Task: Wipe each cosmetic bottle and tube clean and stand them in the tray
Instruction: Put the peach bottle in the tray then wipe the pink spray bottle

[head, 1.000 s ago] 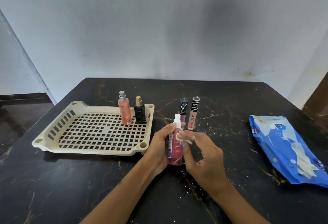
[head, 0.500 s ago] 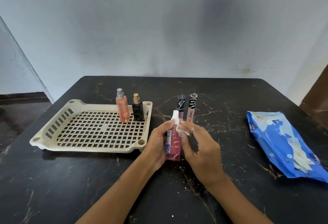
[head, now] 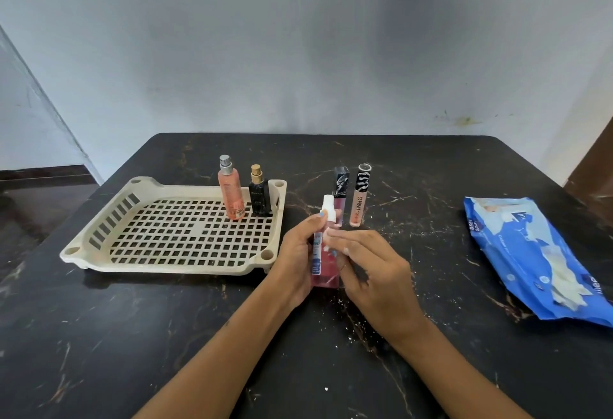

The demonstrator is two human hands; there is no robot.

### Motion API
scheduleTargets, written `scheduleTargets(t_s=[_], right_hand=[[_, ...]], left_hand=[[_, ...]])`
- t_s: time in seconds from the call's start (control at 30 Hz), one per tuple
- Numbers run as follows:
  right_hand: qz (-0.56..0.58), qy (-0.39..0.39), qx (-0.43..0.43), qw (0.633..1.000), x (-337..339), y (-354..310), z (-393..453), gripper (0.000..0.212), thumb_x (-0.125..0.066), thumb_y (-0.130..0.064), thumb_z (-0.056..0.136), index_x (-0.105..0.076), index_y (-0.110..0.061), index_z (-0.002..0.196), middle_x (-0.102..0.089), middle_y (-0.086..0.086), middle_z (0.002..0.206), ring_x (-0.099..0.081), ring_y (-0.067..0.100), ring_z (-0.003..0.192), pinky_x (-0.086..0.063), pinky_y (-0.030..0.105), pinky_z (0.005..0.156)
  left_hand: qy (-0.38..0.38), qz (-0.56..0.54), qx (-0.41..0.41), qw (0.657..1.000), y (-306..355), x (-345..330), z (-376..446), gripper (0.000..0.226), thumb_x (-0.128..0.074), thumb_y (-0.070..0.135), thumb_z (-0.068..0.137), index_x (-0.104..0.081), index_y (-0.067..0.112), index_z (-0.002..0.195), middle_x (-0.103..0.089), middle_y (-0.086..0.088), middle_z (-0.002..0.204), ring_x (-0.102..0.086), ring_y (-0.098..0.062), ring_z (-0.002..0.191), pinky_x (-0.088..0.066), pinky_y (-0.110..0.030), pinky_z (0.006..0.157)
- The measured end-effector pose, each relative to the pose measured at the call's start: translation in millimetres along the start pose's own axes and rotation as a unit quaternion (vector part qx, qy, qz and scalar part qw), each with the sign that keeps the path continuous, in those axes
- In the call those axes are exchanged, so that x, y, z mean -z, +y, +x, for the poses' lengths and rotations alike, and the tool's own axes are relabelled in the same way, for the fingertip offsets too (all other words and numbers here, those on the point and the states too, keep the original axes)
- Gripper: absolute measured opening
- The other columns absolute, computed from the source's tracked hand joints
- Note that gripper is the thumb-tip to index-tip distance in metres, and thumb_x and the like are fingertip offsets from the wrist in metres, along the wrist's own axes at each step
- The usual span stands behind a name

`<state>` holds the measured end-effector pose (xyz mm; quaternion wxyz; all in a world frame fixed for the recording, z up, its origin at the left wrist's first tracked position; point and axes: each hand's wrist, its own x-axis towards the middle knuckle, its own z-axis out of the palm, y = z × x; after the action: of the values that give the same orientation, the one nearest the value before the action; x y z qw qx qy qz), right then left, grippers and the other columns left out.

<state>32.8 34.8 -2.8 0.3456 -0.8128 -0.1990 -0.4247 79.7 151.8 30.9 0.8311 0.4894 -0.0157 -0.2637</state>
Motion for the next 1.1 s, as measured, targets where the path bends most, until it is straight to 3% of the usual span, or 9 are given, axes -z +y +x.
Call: scheduleTargets(t_s=[0.13,0.27,0.43,0.53,0.7,0.87,1.0,1.1], right_hand=[[-0.015,0.024,-0.048,0.998,2.2,4.5,1.2,0.027,-0.053,-0.012,0.093,-0.071,-0.001,0.108,-0.069,0.006,0.11,-0.064,0.016,0.104,-0.05,0.025,0.096],[-0.017,-0.013,0.008,1.0,-0.2,0.1,0.7,0.024,-0.057,-0.002,0.088,-0.072,0.0,0.107,-0.07,0.007,0.109,-0.062,0.016,0.104,-0.046,0.021,0.099],[-0.014,0.027,-0.035,0.999,2.9,3.3,0.4,0.021,-0.058,-0.005,0.088,-0.073,-0.002,0.102,-0.069,0.003,0.106,-0.064,0.013,0.101,-0.05,0.024,0.094],[-0.041,0.009,-0.005,0.999,0.1,1.4,1.7,0.023,-0.062,0.004,0.084,-0.073,0.001,0.104,-0.07,0.006,0.107,-0.062,0.017,0.101,-0.048,0.022,0.097],[-0.045,-0.025,0.051,0.997,5.6,-2.8,-1.9,0.018,-0.061,0.0,0.079,-0.075,0.0,0.09,-0.072,0.005,0.095,-0.062,0.016,0.091,-0.048,0.016,0.091],[-0.082,0.001,0.018,0.997,1.1,0.9,2.0,0.027,-0.053,-0.002,0.087,-0.072,0.003,0.107,-0.07,0.009,0.11,-0.059,0.018,0.106,-0.047,0.026,0.099],[-0.069,-0.052,0.064,0.994,3.7,-2.8,0.8,0.026,-0.058,0.001,0.082,-0.073,0.002,0.102,-0.071,0.008,0.108,-0.06,0.019,0.101,-0.048,0.022,0.096],[-0.062,-0.036,0.059,0.996,6.7,-3.0,-1.2,0.022,-0.057,-0.001,0.081,-0.074,0.002,0.094,-0.072,0.008,0.098,-0.06,0.016,0.094,-0.048,0.017,0.092]], left_hand=[[0.018,-0.013,-0.015,1.0,-2.6,-0.8,2.0,0.032,-0.049,0.026,0.092,-0.063,0.001,0.106,-0.071,-0.012,0.086,-0.067,-0.018,0.074,-0.056,-0.027,0.072],[0.016,0.005,0.001,1.0,-0.1,-0.3,0.5,0.035,-0.046,0.029,0.092,-0.062,0.002,0.106,-0.067,-0.011,0.084,-0.064,-0.019,0.071,-0.054,-0.031,0.07],[0.037,-0.015,-0.011,0.999,-0.3,-4.7,0.0,0.042,-0.05,0.026,0.089,-0.057,-0.005,0.118,-0.065,-0.017,0.095,-0.063,-0.021,0.077,-0.054,-0.031,0.074],[0.017,-0.002,-0.002,1.0,-0.3,-3.3,-1.3,0.038,-0.049,0.028,0.091,-0.061,-0.002,0.111,-0.068,-0.011,0.083,-0.065,-0.017,0.069,-0.056,-0.029,0.065],[0.032,0.048,0.006,0.998,-1.8,-0.6,-1.6,0.042,-0.051,0.034,0.089,-0.061,0.001,0.112,-0.061,-0.005,0.074,-0.058,-0.016,0.062,-0.051,-0.028,0.056],[0.023,0.048,-0.01,0.999,-1.2,-1.9,-2.1,0.042,-0.051,0.031,0.09,-0.062,0.0,0.116,-0.067,-0.016,0.101,-0.065,-0.023,0.083,-0.052,-0.041,0.084],[0.022,0.069,0.007,0.997,-1.0,-0.4,-2.5,0.042,-0.049,0.036,0.091,-0.064,0.003,0.111,-0.067,-0.007,0.08,-0.064,-0.016,0.067,-0.054,-0.029,0.06],[0.037,0.064,0.005,0.997,-1.2,-0.8,-2.1,0.042,-0.051,0.036,0.089,-0.063,0.002,0.112,-0.064,-0.006,0.077,-0.061,-0.018,0.066,-0.052,-0.031,0.062]])
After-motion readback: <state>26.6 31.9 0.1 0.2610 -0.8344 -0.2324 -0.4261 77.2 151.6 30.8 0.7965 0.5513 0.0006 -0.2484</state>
